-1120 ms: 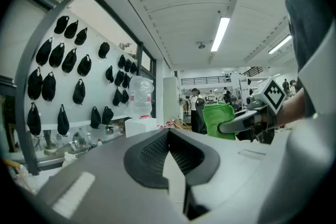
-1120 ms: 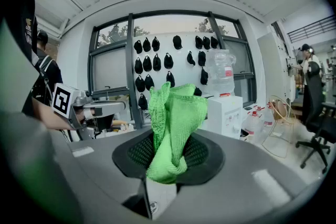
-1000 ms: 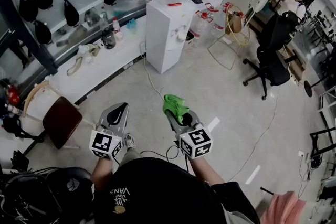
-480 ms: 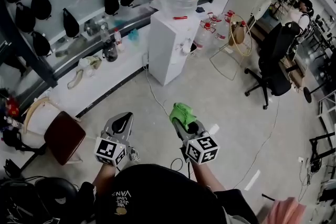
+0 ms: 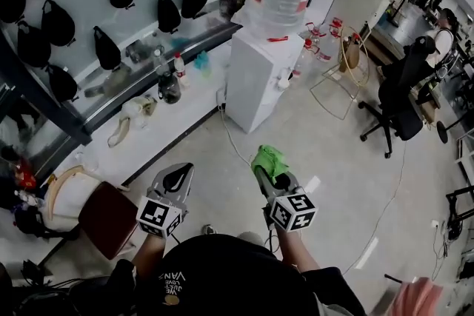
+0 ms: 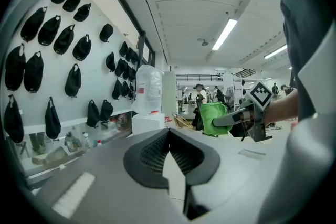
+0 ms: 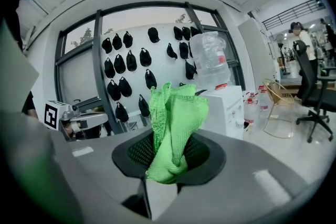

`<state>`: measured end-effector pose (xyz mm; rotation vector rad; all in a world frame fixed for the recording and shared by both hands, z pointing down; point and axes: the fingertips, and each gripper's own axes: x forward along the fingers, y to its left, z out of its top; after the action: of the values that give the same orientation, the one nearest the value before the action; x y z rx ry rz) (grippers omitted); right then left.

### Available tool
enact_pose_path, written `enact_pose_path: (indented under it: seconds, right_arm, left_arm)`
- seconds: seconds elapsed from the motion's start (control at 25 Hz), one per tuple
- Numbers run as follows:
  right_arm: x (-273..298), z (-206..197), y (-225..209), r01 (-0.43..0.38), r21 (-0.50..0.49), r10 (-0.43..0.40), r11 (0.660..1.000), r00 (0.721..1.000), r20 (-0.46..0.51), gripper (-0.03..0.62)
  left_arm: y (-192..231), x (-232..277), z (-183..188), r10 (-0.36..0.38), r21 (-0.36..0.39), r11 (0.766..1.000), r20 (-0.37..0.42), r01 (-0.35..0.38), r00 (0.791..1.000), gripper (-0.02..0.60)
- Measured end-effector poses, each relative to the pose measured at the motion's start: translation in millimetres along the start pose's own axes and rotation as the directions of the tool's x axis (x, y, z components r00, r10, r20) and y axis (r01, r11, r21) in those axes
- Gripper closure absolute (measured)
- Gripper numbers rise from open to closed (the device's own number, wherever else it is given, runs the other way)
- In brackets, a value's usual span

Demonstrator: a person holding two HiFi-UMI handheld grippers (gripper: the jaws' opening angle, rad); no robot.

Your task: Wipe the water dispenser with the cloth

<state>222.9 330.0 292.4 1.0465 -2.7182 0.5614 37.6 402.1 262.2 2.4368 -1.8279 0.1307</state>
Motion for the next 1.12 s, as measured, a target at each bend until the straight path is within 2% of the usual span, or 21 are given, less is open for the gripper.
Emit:
enact_pose_path:
  seconds: [0.16,0.28,0.44,1.12]
  right_arm:
    - [26.7,0.8,3.6,0.018,0.008,-0.017,1.000,1.000,-0.020,0.476]
    - [39.8,2.6,-6.5,0.045,0.008,-0.045,0.999,0.998,-0.039,0.476]
    - [64.7,4.6,-22.9,0.052,0.006,-0.051,0.999,0.997,-0.058,0.476]
    - [217.6,66.3,-118.7,-0.061,-0.071,0.051,0.996,0.989,-0.138,0.476]
  left_arm:
    - [39.4,10.9,-14.9,0.007,0.004,1.000,-0.047,-0.007,0.999,0.580]
    - [48.9,25.2,-14.6,-0.012,-0.024,1.000,-0.037,0.012,0.999,0.580]
    - [66.6,45.2,-18.9,0.000,-0.038,0.999,-0.040,-0.001,0.999,0.580]
    - [150.5,187.6,5.9,0.123,-0.019,0.992,-0.028,-0.123,0.992,0.580]
